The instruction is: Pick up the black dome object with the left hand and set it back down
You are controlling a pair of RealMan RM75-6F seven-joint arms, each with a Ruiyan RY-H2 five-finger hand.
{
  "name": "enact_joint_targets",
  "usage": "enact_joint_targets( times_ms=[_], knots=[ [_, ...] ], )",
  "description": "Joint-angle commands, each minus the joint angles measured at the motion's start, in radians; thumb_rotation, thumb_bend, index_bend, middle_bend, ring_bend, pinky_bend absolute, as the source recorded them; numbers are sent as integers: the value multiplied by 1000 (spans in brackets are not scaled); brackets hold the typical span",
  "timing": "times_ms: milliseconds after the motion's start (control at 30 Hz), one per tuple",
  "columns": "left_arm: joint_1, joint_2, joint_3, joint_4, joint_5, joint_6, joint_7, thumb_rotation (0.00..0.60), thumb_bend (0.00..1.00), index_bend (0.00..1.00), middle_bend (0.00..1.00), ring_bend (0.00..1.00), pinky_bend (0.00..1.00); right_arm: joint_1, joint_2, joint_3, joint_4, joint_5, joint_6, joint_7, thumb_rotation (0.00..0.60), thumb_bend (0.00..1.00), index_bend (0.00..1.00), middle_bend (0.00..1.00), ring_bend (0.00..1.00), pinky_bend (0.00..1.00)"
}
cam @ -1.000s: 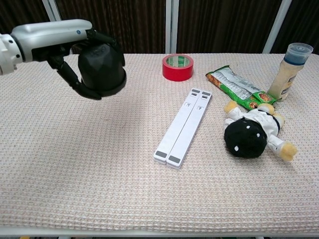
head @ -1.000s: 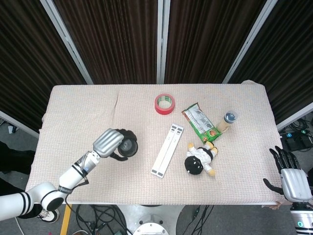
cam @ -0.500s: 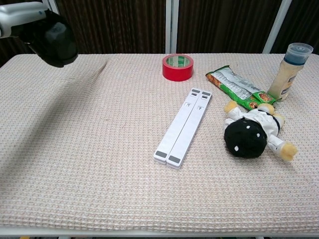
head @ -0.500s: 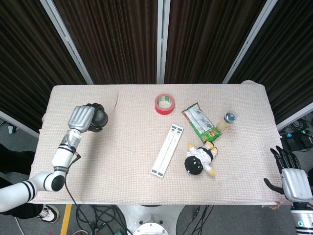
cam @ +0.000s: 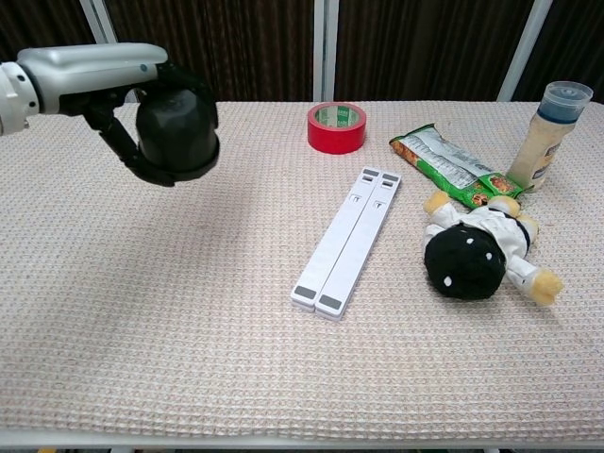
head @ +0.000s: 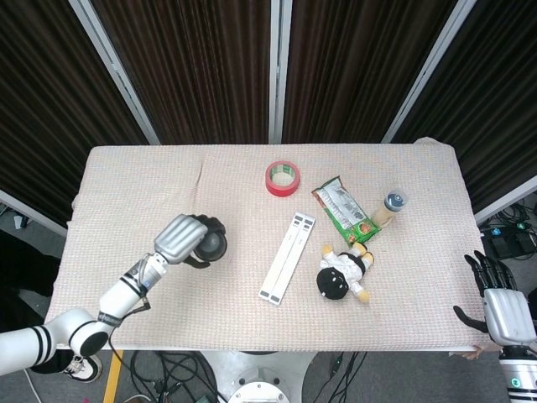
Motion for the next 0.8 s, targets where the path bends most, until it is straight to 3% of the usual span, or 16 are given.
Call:
enact_joint_targets(
  times_ms=[33,167,300,467,633,800],
  knots=[
    [7,-54,-60,152,-162,28,-50,600,227,463,486,374,489,3,-4,0,5,2,-6,-1,600,101,0,0,0,0],
    [-19,-78,-119,282,-295,5,-7,600,227,466,486,375,489,3,-6,1,4,5,-7,-3,600,101,0,0,0,0],
    [-30,-126,-178,357,-414,51,50,600,223,466,486,375,488,1,-4,3,4,6,-4,0,600,101,0,0,0,0],
    [-38,-147,-180,368,-457,77,117,600,221,462,486,375,485,1,-2,2,5,4,-4,4,600,101,0,0,0,0],
    [-30,-118,-170,306,-493,0,67,600,221,461,486,375,485,1,-3,1,6,1,-1,6,600,101,0,0,0,0],
    [3,-55,-128,94,-398,-30,-28,600,221,461,486,375,484,3,-5,1,7,2,-6,4,600,101,0,0,0,0]
  ],
)
